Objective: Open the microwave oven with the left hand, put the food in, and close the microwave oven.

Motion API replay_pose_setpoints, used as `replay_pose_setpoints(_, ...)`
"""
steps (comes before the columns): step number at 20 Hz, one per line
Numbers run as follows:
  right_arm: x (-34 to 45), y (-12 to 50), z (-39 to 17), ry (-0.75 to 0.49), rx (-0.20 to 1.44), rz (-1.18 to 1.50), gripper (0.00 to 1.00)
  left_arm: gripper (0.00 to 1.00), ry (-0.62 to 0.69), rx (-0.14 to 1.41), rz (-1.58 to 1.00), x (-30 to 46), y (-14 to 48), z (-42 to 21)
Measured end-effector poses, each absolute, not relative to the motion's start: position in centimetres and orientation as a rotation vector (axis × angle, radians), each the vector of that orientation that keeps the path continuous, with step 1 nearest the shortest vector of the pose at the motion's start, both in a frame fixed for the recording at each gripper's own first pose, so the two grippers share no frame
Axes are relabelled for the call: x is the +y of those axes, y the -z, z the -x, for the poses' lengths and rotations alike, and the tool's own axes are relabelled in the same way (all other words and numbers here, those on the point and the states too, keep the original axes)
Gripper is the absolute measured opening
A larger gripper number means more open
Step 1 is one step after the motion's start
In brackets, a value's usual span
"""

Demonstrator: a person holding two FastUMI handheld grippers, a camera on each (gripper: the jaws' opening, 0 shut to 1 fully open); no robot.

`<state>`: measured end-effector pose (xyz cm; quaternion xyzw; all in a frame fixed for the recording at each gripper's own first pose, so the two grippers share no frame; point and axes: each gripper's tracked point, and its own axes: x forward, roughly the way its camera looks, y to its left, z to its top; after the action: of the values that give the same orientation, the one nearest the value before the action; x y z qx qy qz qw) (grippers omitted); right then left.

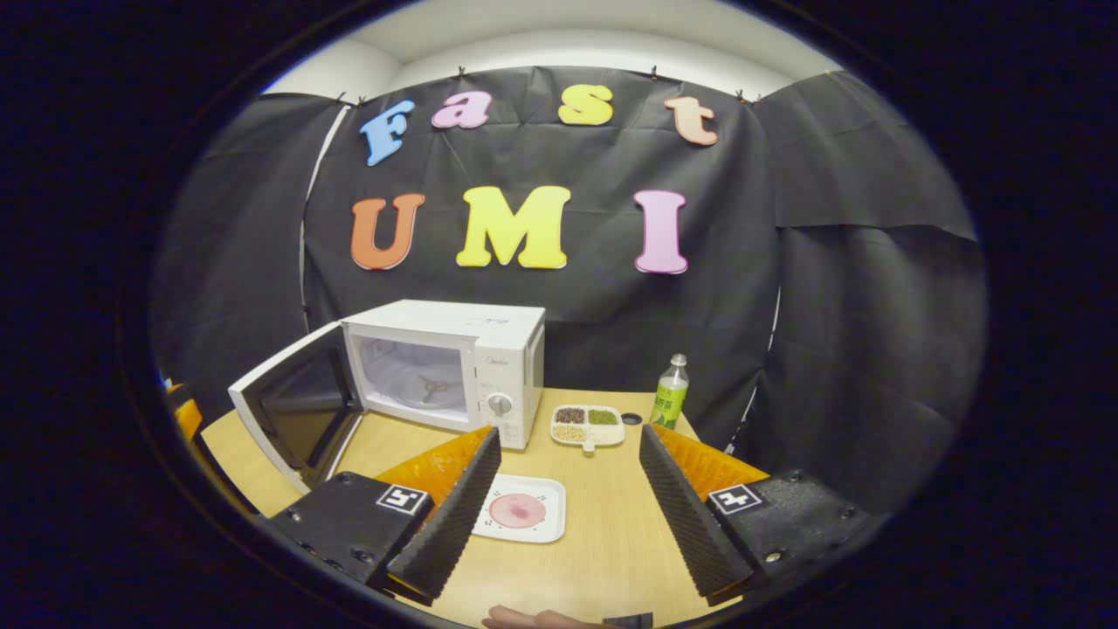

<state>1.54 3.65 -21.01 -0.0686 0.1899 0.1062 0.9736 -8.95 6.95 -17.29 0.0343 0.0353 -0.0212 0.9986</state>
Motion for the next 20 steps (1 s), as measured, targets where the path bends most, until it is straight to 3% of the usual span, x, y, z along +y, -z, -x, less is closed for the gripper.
replay_pose_setpoints(2,4.0,22.4,-2.8,-0.220,0.436,0.149,0.95,0.97,0.041,0.053,-0.065,7.0,16.0,9.2)
replay_pose_setpoints(3,4.3,23.2,-3.4,-0.228,0.465,0.154,1.00,0.97,0.035,0.053,-0.063,7.2,15.5,9.3)
replay_pose_setpoints(7,5.2,26.5,-6.0,-0.279,0.600,0.162,0.95,0.97,0.013,0.050,-0.048,7.4,13.7,9.0)
replay_pose_setpoints(8,5.3,27.7,-6.7,-0.290,0.643,0.170,1.00,0.97,0.009,0.045,-0.042,7.2,13.3,8.9)
replay_pose_setpoints(10,5.5,30.5,-7.8,-0.315,0.749,0.183,0.95,0.97,0.000,0.030,-0.034,7.1,12.1,8.4)
replay_pose_setpoints(11,5.6,31.8,-8.3,-0.326,0.802,0.182,1.00,0.97,-0.006,0.023,-0.033,7.0,11.5,8.2)
replay_pose_setpoints(15,5.7,36.9,-9.7,-0.367,1.019,0.161,1.00,0.96,-0.011,-0.002,-0.041,5.7,9.5,6.9)
replay_pose_setpoints(16,5.7,37.9,-9.9,-0.372,1.067,0.148,0.93,0.96,-0.009,-0.008,-0.036,5.3,9.1,6.6)
replay_pose_setpoints(17,5.9,39.1,-10.0,-0.380,1.124,0.130,1.00,0.96,-0.006,-0.014,-0.029,4.9,8.7,6.2)
replay_pose_setpoints(18,6.1,40.1,-10.1,-0.388,1.170,0.116,0.85,0.96,-0.001,-0.021,-0.023,4.5,8.3,5.8)
replay_pose_setpoints(19,6.0,41.2,-10.0,-0.387,1.215,0.101,0.94,0.96,0.001,-0.030,-0.019,4.3,8.0,5.6)
replay_pose_setpoints(20,5.9,42.4,-9.9,-0.382,1.265,0.086,0.82,0.96,-0.004,-0.039,-0.015,4.2,7.8,5.2)
